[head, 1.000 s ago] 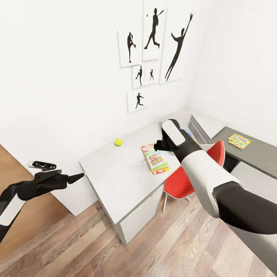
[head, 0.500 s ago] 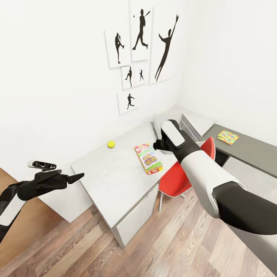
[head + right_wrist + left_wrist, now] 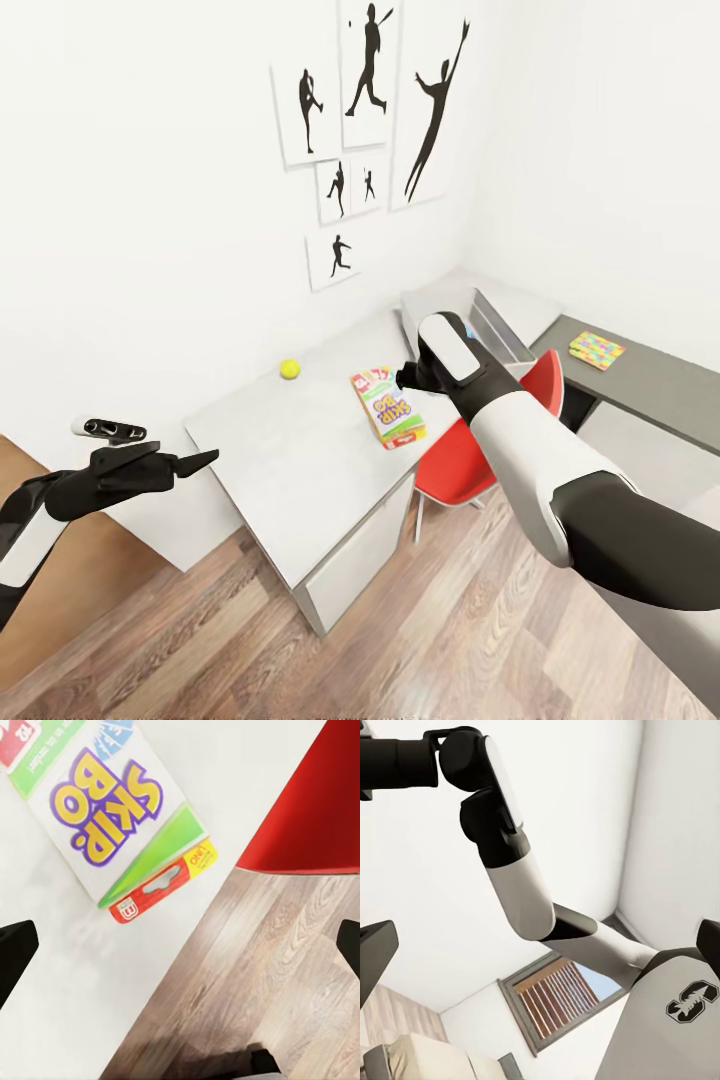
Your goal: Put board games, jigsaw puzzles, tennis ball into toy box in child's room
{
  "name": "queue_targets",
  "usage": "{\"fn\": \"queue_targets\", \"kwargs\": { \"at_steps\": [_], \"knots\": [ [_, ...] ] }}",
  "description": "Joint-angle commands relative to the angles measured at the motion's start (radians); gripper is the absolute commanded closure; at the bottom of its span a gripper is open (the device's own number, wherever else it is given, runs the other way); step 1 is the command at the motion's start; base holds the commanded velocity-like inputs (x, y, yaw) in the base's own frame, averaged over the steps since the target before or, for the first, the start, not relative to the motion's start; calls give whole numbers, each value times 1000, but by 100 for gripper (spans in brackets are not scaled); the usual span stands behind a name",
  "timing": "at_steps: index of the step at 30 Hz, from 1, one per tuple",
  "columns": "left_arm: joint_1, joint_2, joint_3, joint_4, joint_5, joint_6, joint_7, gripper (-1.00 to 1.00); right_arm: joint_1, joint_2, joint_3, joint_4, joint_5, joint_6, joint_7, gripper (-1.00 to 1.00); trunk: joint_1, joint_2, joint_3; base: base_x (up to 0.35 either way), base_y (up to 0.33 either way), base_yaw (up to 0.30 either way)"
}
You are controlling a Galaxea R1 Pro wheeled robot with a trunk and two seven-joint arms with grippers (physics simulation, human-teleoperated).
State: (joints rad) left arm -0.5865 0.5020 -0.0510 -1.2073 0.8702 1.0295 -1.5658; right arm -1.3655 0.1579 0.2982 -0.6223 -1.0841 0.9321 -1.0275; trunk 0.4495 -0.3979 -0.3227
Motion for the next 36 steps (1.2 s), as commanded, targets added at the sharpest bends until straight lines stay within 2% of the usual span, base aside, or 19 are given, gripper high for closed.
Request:
{"fn": "queue_targets", "kwargs": {
  "at_steps": [1,10,36],
  "knots": [
    [-1,1,-2,0,1,11,-5,-100,-1,-1,4,-1,-10,4,-7,-100,1,-2,-4,0,0,0],
    [-1,2,-2,9,0,11,-5,-100,0,-1,4,0,-10,3,22,-100,1,-2,-18,0,0,0],
    [-1,5,0,18,-2,11,-5,-100,0,-1,4,-2,-10,2,27,-100,1,-2,-61,0,0,0]
  ]
}}
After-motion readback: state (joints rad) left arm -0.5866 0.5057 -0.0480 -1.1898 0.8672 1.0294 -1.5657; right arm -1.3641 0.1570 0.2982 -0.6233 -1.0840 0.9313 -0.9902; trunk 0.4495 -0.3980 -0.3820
